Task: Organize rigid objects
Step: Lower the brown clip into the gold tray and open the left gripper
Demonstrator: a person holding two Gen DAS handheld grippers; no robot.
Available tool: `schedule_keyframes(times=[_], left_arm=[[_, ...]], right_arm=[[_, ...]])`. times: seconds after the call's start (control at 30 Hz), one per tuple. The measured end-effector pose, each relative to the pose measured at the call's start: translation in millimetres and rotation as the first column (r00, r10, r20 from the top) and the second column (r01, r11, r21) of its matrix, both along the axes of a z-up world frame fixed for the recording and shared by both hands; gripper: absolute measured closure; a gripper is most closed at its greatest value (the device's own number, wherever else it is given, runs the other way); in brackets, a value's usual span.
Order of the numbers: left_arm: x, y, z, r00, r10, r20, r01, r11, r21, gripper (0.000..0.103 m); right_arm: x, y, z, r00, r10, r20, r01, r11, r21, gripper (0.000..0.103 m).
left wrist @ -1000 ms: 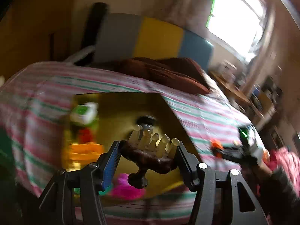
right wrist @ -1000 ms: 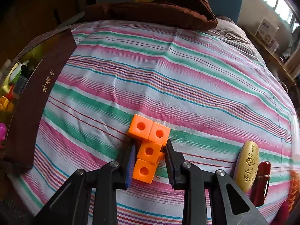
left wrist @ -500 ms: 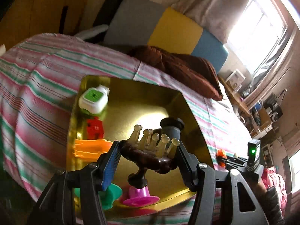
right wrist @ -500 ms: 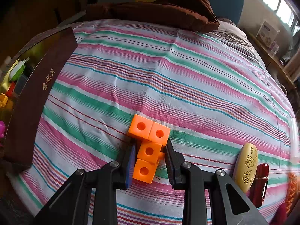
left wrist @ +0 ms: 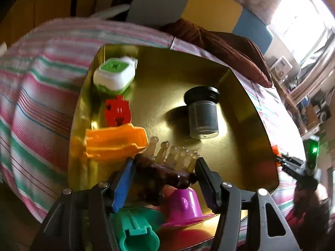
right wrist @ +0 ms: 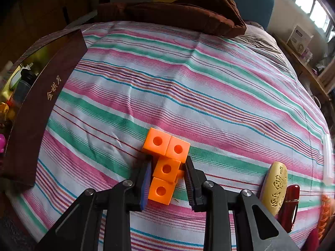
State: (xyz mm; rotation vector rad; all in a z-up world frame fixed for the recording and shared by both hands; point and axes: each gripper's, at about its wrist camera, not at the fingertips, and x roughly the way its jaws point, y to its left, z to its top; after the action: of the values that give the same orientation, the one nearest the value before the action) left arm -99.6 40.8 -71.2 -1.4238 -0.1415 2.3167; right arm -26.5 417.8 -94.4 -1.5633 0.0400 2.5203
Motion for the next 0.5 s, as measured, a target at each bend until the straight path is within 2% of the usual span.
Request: schedule_keyframes(times=[0.23,0.33,0.5], left_arm=[[6.6,-3.4,21.0,0.998,0.006,-0.065,-0.005,1.000,0.017,0.036],[10.4,-2.5,30.2,0.995,0.022,-0.102,-0.024,1.000,-0.015,0.036],[27.5,-4.0,54.6,0.971,0.070,-0.228,-0.091,0.992,-0.082,0.037]], right_arm=[[-1.1,-0.6,-0.5,1.000,-0.002,-0.001,0.002,1.000,0.000,0.073],[-1.3,-0.5,-0.5,1.000,-0.001,0.000,0.001,1.000,0.003,0.073],[-1.1,-1.0,-0.6,1.000,0.003,-0.002,-0.003,1.000,0.015,0.073]])
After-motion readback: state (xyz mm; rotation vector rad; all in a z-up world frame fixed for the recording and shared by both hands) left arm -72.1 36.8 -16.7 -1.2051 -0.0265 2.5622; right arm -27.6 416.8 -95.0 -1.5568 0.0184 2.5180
